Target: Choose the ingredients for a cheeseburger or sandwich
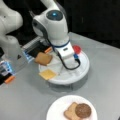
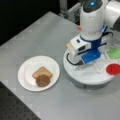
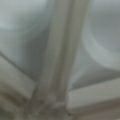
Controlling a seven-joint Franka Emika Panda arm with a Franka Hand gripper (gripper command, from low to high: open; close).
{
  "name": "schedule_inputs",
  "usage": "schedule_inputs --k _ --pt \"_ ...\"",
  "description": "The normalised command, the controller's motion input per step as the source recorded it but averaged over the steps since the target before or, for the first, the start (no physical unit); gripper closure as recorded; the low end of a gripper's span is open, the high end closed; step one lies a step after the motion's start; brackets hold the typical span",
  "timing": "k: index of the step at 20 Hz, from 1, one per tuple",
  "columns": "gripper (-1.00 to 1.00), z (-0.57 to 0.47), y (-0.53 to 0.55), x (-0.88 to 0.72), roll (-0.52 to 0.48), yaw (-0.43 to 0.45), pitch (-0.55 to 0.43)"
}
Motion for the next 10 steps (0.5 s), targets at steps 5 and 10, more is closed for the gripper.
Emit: schedule_inputs --k 5,10 --pt "-1.0 -0.26 -0.1 -0.16 0.214 0.137 0.035" --pt "-1.0 -0.27 -0.09 -0.17 0.232 0.086 0.061"
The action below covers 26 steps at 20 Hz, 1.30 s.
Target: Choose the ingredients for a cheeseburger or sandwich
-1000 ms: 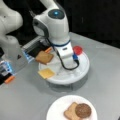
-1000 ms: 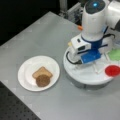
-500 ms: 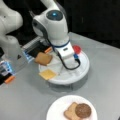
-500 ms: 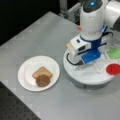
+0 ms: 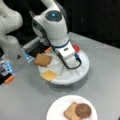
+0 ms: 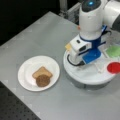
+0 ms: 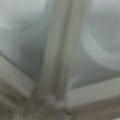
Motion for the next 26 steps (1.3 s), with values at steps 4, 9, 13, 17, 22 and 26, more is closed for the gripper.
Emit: schedule_inputs --k 4,9,13,17,22,26 --pt "-1.0 -0.26 -0.08 -0.2 0.212 -0.002 0.083" --pt "-1.0 -0.21 -0.01 -0.29 0.205 -0.137 0.129" --pt "-1.0 -0.1 0.08 -0.35 0.165 -0.253 0.153" --pt "-1.0 -0.04 0.12 -0.27 0.153 -0.247 0.106" --pt "-1.0 -0.01 0.12 -0.19 0.126 -0.21 0.05" --pt "-1.0 0.14 0.07 -0.21 0.011 -0.232 0.024"
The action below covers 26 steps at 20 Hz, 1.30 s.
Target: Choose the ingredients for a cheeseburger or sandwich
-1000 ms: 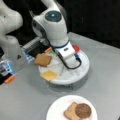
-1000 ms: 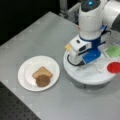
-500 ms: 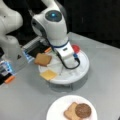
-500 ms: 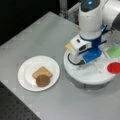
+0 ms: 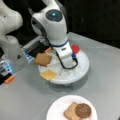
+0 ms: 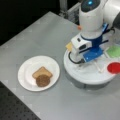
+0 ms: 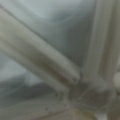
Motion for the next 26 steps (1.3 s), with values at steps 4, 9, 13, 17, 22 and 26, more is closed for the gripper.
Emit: schedule_inputs --k 4,9,13,17,22,26 --pt "-1.0 0.19 0.0 -0.19 -0.051 -0.177 -0.015" --pt "-1.0 0.2 -0.04 -0.18 -0.1 -0.112 -0.004" --pt "-1.0 0.29 -0.1 -0.11 -0.172 -0.042 0.041" --pt "-1.0 0.28 -0.2 0.03 -0.173 0.026 0.113" --pt "-1.0 0.23 -0.3 0.15 -0.089 -0.051 0.223" --pt "-1.0 0.24 -0.33 0.23 0.0 -0.164 0.341"
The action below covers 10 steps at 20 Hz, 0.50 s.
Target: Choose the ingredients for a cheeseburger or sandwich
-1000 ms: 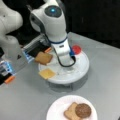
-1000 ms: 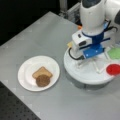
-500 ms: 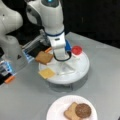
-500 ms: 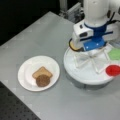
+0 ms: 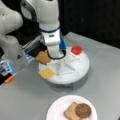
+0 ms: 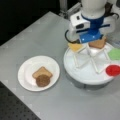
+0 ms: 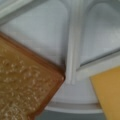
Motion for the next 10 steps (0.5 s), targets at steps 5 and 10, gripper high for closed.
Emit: schedule_inputs --k 5,10 --pt "-1.0 0.2 -0.44 0.33 0.246 -0.241 0.383" --pt "-1.0 0.09 -0.44 0.36 0.406 -0.346 0.343"
